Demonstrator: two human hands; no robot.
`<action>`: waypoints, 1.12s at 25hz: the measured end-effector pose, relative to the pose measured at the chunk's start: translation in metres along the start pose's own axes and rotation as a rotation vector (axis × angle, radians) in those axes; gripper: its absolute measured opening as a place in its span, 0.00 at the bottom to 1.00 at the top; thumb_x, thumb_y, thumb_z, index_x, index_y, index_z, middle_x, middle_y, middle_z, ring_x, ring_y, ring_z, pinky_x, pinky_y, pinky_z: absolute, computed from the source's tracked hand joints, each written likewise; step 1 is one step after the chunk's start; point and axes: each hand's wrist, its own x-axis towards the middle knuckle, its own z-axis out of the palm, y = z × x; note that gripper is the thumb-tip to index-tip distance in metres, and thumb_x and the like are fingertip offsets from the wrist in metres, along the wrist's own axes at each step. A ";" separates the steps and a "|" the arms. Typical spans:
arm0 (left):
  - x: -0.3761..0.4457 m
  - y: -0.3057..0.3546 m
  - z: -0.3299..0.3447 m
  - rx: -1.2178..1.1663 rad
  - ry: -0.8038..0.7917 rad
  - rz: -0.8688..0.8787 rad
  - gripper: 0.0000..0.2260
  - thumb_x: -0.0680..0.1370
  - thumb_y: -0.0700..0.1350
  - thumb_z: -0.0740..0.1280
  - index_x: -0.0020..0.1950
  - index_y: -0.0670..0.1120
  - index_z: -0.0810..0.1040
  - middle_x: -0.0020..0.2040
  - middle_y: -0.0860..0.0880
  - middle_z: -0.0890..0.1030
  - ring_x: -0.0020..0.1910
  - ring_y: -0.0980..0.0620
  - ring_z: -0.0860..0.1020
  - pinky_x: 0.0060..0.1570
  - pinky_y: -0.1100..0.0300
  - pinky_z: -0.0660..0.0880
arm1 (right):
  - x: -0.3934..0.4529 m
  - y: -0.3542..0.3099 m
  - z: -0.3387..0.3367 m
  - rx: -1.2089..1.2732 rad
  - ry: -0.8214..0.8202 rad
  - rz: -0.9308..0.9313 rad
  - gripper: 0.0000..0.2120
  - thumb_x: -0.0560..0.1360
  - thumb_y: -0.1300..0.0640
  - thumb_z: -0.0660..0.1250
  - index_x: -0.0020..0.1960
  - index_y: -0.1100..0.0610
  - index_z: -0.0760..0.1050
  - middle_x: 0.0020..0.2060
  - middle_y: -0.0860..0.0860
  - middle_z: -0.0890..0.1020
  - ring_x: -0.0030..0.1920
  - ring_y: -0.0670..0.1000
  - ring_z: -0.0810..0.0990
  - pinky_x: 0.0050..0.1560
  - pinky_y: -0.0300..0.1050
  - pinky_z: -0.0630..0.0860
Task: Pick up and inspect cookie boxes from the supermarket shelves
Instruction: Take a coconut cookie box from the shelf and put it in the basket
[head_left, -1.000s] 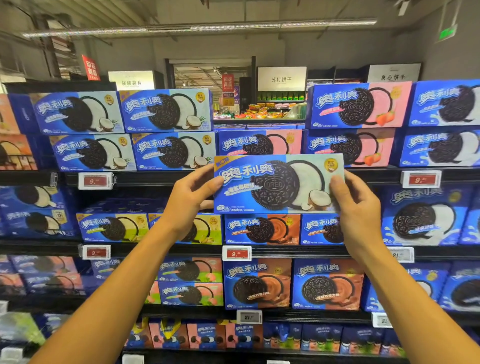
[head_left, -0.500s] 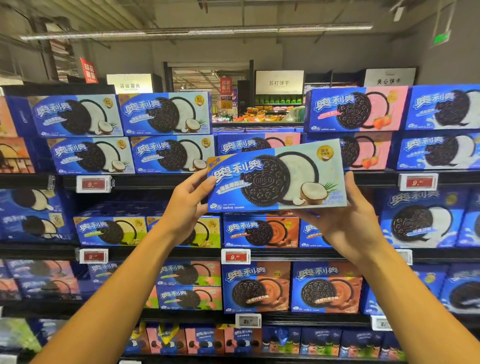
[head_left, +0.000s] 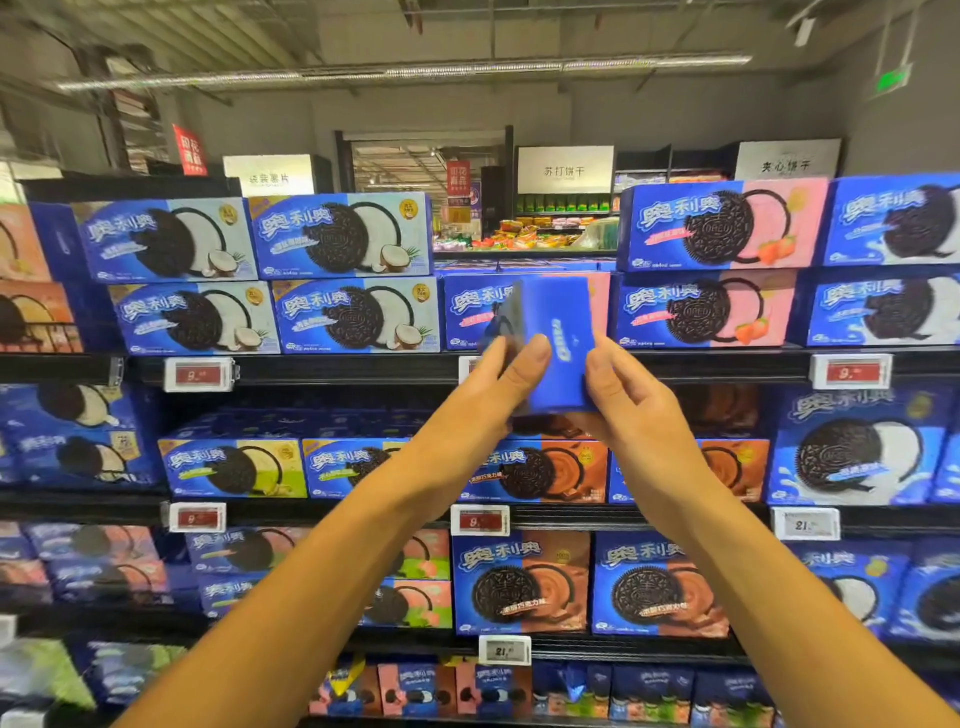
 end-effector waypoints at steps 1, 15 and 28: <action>-0.001 0.001 0.000 -0.032 0.030 0.017 0.18 0.76 0.64 0.62 0.63 0.60 0.74 0.54 0.64 0.83 0.51 0.65 0.81 0.51 0.61 0.76 | -0.001 -0.002 0.003 -0.016 -0.050 -0.020 0.24 0.77 0.42 0.59 0.69 0.50 0.74 0.63 0.45 0.82 0.62 0.44 0.81 0.59 0.38 0.78; 0.002 -0.049 -0.062 -0.848 -0.140 0.121 0.25 0.78 0.58 0.61 0.72 0.48 0.73 0.72 0.41 0.73 0.70 0.36 0.71 0.66 0.30 0.65 | 0.022 0.018 -0.036 -0.164 0.252 0.089 0.30 0.79 0.53 0.67 0.78 0.52 0.61 0.73 0.50 0.70 0.72 0.46 0.70 0.74 0.48 0.66; 0.000 -0.072 -0.077 -0.871 -0.019 0.069 0.25 0.68 0.53 0.77 0.63 0.48 0.81 0.64 0.44 0.80 0.62 0.43 0.80 0.55 0.43 0.78 | 0.004 0.025 -0.038 0.059 0.210 -0.069 0.32 0.73 0.52 0.69 0.76 0.53 0.66 0.64 0.53 0.81 0.57 0.49 0.82 0.50 0.41 0.80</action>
